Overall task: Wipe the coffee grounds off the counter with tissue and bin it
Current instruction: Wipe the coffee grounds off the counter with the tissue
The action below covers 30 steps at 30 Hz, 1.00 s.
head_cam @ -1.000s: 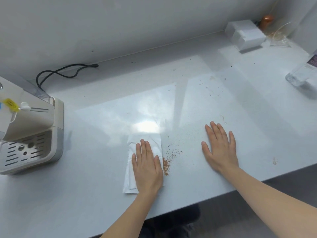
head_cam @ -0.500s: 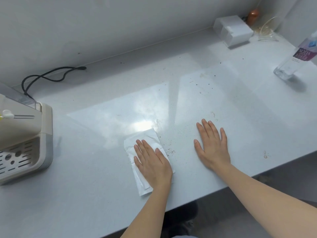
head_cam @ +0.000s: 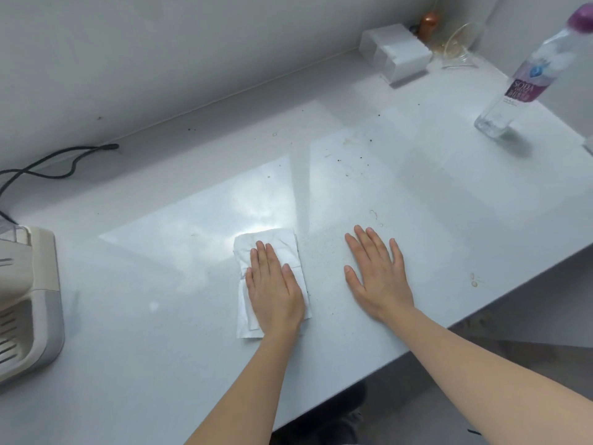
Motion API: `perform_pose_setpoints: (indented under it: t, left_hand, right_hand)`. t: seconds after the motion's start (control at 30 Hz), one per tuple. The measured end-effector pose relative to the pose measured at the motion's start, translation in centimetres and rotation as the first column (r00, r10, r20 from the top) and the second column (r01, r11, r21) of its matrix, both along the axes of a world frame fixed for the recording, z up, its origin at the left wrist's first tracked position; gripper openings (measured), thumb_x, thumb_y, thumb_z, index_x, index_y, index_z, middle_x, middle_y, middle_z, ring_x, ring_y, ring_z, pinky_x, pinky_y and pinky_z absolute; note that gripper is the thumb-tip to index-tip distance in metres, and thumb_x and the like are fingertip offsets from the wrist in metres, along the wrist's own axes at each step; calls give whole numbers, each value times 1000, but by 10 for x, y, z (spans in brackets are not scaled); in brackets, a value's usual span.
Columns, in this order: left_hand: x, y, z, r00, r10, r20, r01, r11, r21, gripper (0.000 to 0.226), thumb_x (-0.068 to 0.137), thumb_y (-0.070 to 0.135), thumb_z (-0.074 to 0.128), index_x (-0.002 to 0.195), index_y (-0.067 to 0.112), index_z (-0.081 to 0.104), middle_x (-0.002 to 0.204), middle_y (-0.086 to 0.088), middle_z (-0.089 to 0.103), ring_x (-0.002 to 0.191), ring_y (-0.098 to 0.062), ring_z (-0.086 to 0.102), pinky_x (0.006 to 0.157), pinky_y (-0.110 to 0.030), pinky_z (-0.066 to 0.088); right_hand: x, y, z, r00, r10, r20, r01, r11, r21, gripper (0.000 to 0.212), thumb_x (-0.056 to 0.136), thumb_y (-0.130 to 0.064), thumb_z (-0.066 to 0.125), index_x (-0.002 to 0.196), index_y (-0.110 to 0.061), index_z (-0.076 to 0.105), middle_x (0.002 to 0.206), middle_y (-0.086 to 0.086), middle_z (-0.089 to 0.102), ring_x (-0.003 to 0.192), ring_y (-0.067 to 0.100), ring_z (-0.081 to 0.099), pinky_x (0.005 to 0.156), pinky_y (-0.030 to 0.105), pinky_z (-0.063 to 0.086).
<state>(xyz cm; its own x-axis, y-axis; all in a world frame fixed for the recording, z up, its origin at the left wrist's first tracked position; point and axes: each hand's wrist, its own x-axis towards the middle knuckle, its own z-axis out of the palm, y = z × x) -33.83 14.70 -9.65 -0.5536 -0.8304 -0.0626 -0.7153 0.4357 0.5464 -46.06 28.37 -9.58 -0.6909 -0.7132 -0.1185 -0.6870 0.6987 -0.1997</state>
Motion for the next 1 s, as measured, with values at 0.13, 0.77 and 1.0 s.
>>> perform_pose_setpoints:
  t: [0.13, 0.77, 1.0]
  left_hand:
    - [-5, -11, 1, 974, -220, 61, 222, 974, -36, 60, 93, 31, 16, 150, 15, 11, 160, 3, 5, 143, -3, -6, 116, -25, -10]
    - [15, -26, 4, 527, -833, 168, 845, 534, -6, 60, 97, 41, 16, 151, 22, -2, 160, 7, -6, 145, -5, -15, 117, -29, -10]
    - [37, -9, 6, 389, -908, 157, 916, 399, 36, 61, 97, 43, 16, 151, 23, -4, 160, 7, -9, 145, -8, -16, 117, -29, -12]
  right_hand:
    - [0, -1, 2, 1000, -12, 14, 13, 1000, -24, 62, 93, -45, 10, 152, -26, 15, 161, -7, 9, 148, 9, 2, 120, 43, -3]
    - [-4, -1, 5, 986, -104, 129, 139, 941, -307, 59, 94, -41, 27, 149, -18, 24, 157, 0, 26, 144, 12, 23, 121, 35, 7]
    - [-4, -1, 5, 987, -98, 130, 135, 937, -322, 60, 93, -42, 27, 146, -15, 29, 153, 4, 33, 142, 16, 29, 121, 38, 10]
